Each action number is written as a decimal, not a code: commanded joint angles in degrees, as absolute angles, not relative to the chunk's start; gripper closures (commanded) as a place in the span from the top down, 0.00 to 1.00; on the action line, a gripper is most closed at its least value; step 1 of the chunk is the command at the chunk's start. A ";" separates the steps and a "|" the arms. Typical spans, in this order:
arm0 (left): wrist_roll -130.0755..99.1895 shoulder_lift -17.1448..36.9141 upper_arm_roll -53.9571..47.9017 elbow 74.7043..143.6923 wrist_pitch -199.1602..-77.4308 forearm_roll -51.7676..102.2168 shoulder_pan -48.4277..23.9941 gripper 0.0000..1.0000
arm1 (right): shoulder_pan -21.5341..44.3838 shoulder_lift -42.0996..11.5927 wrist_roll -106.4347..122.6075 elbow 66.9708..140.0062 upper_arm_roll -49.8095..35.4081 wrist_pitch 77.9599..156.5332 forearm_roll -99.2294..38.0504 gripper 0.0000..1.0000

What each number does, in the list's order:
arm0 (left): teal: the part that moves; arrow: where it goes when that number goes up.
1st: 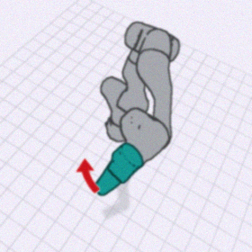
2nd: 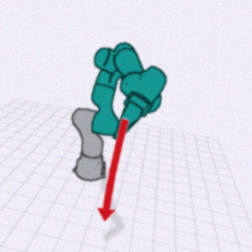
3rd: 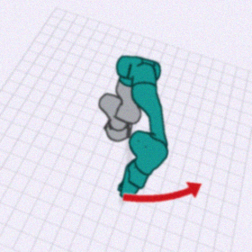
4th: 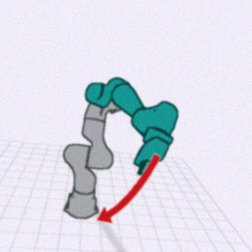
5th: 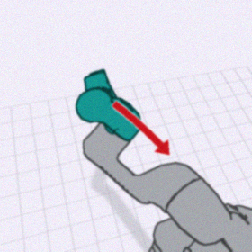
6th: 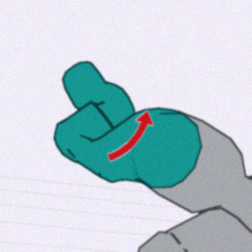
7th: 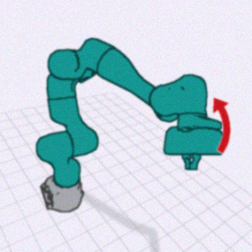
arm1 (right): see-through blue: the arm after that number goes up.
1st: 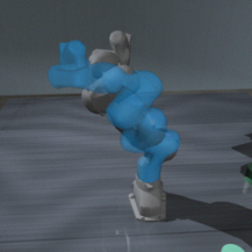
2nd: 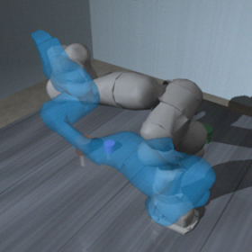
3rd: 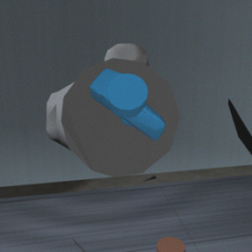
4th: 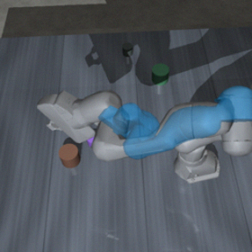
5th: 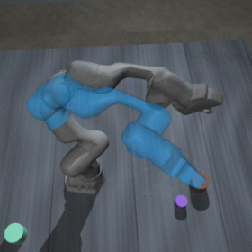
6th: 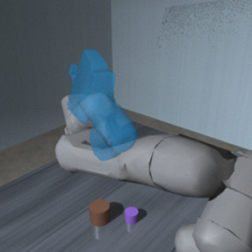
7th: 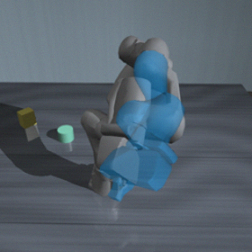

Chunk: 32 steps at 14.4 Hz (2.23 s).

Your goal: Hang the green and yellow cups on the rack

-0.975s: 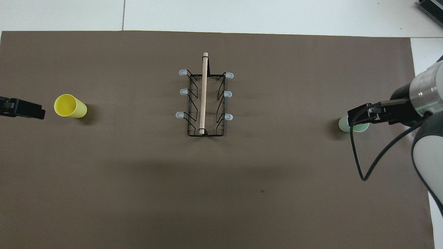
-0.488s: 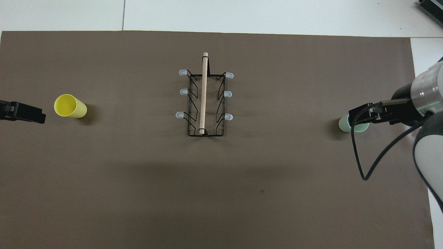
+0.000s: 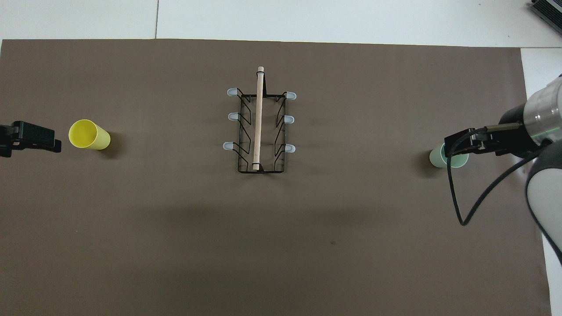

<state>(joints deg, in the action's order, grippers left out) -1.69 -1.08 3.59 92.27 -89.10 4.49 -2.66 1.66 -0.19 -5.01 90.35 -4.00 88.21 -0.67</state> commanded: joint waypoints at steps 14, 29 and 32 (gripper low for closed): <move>-47.53 28.73 21.69 71.19 -88.15 27.92 -2.29 1.00 | 6.15 -13.36 13.77 93.86 -5.19 96.68 17.74 1.00; -54.41 35.26 25.84 87.07 -106.88 45.69 1.32 1.00 | 11.24 -19.49 49.40 105.74 -5.19 96.16 52.71 1.00; -53.62 31.30 25.66 95.69 -106.88 48.86 1.14 1.00 | 12.30 -22.41 49.39 105.73 -5.27 96.68 57.20 1.00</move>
<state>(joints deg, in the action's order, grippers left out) -53.88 37.02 25.55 86.85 -105.73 46.78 2.18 11.86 -20.52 48.55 106.05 -5.21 95.98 53.86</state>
